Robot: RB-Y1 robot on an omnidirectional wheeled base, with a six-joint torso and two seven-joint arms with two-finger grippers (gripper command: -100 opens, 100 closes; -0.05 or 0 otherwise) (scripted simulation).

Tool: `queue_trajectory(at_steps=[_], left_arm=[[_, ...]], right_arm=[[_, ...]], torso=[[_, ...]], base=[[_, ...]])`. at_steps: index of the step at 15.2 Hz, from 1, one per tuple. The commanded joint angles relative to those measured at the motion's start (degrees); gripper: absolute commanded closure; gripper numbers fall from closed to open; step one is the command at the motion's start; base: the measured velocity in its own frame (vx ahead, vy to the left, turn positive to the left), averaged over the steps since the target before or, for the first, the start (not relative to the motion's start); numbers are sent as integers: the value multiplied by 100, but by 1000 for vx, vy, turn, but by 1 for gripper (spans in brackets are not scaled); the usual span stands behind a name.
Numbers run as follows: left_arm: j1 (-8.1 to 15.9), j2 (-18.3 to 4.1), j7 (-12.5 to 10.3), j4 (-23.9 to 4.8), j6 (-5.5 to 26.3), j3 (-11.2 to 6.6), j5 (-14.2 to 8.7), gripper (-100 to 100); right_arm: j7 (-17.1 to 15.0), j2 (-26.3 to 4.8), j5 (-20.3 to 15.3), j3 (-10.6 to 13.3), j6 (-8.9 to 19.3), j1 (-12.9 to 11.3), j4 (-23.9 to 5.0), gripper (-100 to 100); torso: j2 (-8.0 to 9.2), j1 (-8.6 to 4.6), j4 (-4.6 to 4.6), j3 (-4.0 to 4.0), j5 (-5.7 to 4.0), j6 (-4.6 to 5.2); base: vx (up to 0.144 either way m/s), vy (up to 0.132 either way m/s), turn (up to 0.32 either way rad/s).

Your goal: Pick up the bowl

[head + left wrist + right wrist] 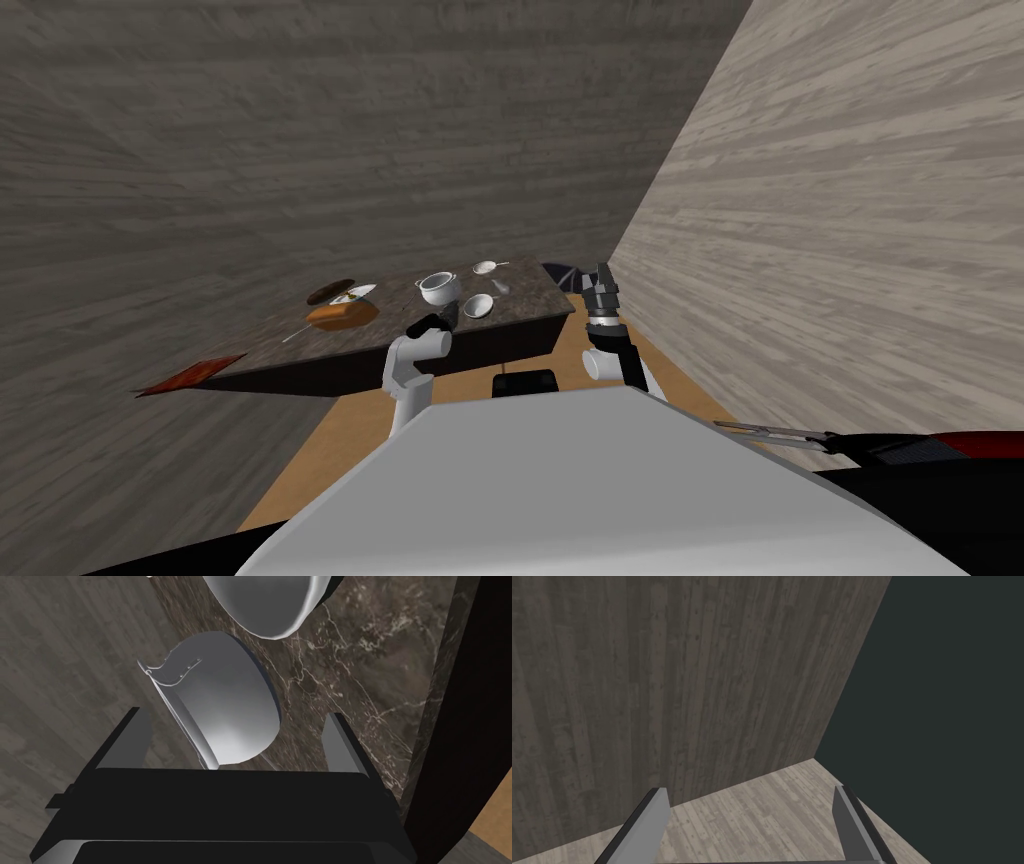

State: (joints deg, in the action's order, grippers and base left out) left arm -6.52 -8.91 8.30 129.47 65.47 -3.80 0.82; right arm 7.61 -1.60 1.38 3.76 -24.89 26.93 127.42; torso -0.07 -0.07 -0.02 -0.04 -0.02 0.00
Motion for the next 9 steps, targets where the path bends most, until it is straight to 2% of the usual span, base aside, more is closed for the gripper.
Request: queue_trajectory(at_steps=[1,2,4,5,7,8,9], left_arm=[[9,-7,15,0,178,-14,-10,-100],[113,-13,91,-23,381,-61,-5,-100],[113,-13,91,-23,544,-61,-5,-100],[214,-23,168,-51,700,-108,0,-100],[214,-23,168,-51,896,-108,0,-100],[311,-37,244,-82,1038,-154,4,-100],[311,-37,244,-82,1152,-154,4,-100]], right_arm=[[0,0,0,0,0,0,0,0],[0,0,0,0,0,0,0,0],[0,0,0,0,0,0,0,0],[0,0,0,0,0,0,0,0],[0,0,0,0,0,0,0,0],[0,0,0,0,0,0,0,0],[0,0,0,0,0,0,0,0]], torso=[[0,0,0,0,0,0],[2,2,0,1,0,-1],[1,1,0,1,0,1],[1,2,0,1,0,0],[-1,1,0,-1,0,1],[-1,2,0,0,0,0],[-1,2,0,-1,0,1]], base=[[7,-9,0],[9,-14,-65],[13,-11,-51],[16,-13,-76],[17,-10,-59],[18,-11,-76],[21,-10,-85]])
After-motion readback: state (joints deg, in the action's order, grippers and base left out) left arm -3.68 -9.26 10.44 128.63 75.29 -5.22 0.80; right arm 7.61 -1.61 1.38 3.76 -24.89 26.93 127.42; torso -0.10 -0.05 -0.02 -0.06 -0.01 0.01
